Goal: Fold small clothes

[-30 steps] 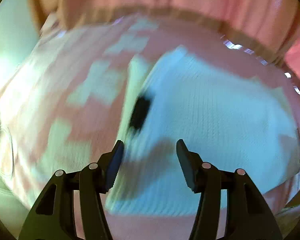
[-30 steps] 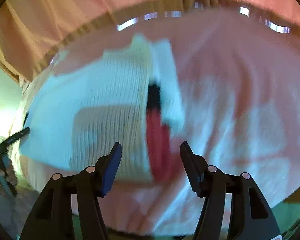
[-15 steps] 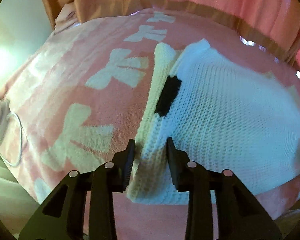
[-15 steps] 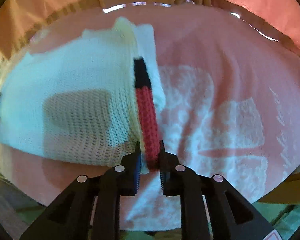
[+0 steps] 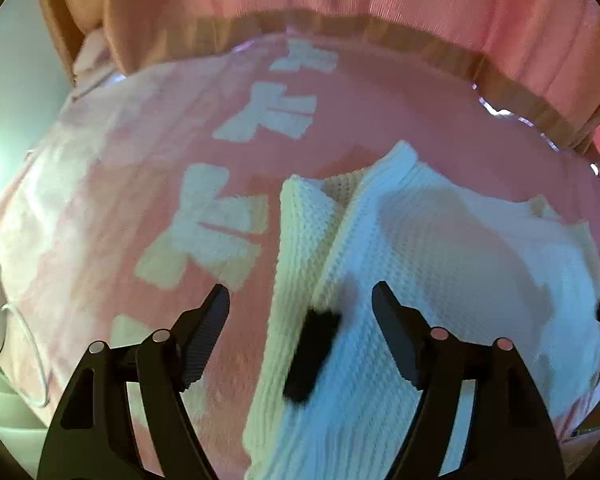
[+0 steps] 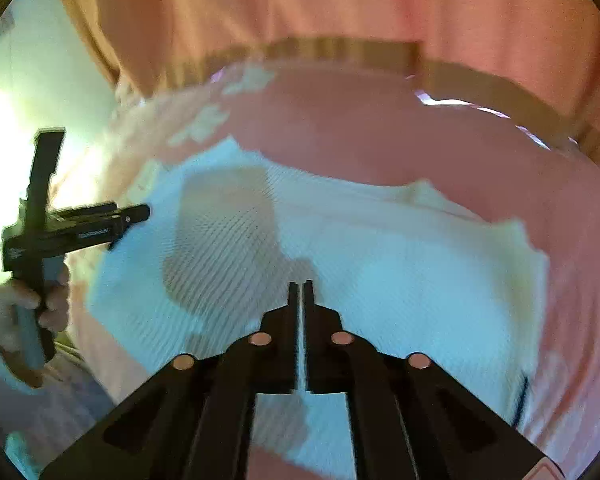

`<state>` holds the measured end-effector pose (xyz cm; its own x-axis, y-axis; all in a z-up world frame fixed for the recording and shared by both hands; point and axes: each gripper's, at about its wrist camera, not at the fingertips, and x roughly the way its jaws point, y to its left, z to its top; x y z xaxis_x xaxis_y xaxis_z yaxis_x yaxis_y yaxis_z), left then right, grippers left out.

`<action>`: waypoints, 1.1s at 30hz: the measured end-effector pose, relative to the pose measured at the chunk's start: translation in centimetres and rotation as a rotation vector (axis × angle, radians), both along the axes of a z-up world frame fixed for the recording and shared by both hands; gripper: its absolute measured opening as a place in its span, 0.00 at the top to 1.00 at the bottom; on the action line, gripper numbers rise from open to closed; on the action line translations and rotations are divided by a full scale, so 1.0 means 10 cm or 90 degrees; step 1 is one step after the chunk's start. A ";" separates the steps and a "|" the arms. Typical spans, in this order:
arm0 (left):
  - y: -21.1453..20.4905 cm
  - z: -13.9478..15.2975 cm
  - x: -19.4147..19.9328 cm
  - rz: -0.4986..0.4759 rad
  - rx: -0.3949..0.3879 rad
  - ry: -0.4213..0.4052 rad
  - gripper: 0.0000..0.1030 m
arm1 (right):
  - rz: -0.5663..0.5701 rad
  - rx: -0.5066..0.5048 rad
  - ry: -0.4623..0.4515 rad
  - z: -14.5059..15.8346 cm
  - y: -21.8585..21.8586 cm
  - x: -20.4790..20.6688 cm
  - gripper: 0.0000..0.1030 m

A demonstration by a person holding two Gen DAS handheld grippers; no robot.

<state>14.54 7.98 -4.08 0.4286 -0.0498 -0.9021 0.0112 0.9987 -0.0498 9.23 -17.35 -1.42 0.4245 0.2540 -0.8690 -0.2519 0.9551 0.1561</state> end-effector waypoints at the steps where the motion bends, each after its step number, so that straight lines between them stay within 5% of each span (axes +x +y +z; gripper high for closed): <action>1: 0.03 -0.09 0.04 0.006 -0.013 0.020 0.30 | 0.006 -0.007 0.009 -0.09 0.06 0.12 1.00; 5: 0.19 -0.32 0.11 0.041 -0.118 0.086 0.33 | 0.031 -0.027 0.065 -0.49 0.07 0.42 1.00; 8: 0.18 -0.26 0.14 0.020 -0.181 0.094 0.74 | 0.052 -0.052 0.079 -0.62 0.15 0.55 1.00; 9: 0.16 -0.19 0.12 0.021 -0.190 0.084 0.78 | 0.064 -0.069 0.079 -0.62 0.20 0.57 1.00; 18: -0.58 0.97 -0.38 -0.102 -0.320 -0.077 0.81 | 0.073 -0.051 0.080 -0.66 0.11 0.60 1.00; 21: -1.07 1.19 -0.45 -0.144 -0.341 -0.073 0.80 | 0.057 0.009 0.085 -0.67 -0.04 0.60 1.00; 25: -1.70 1.15 -0.43 -0.156 -0.288 -0.073 0.80 | 0.000 0.202 0.182 -0.66 -0.66 0.69 1.00; 28: -2.01 0.95 -0.41 -0.155 -0.290 -0.039 0.80 | -0.061 0.186 0.167 -0.48 -1.24 0.61 0.93; 30: -2.20 0.77 -0.43 -0.158 -0.272 -0.026 0.74 | -0.117 0.174 0.140 -0.35 -1.69 0.50 0.62; 33: -2.31 0.52 -0.67 -0.177 -0.262 -0.024 0.58 | -0.176 0.222 0.135 -0.31 -2.22 0.33 0.51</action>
<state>7.88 -15.10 1.15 0.3801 -0.5152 -0.7682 0.2832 0.8555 -0.4336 12.56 -39.53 -4.49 0.3402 0.4485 -0.8265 0.0754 0.8631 0.4994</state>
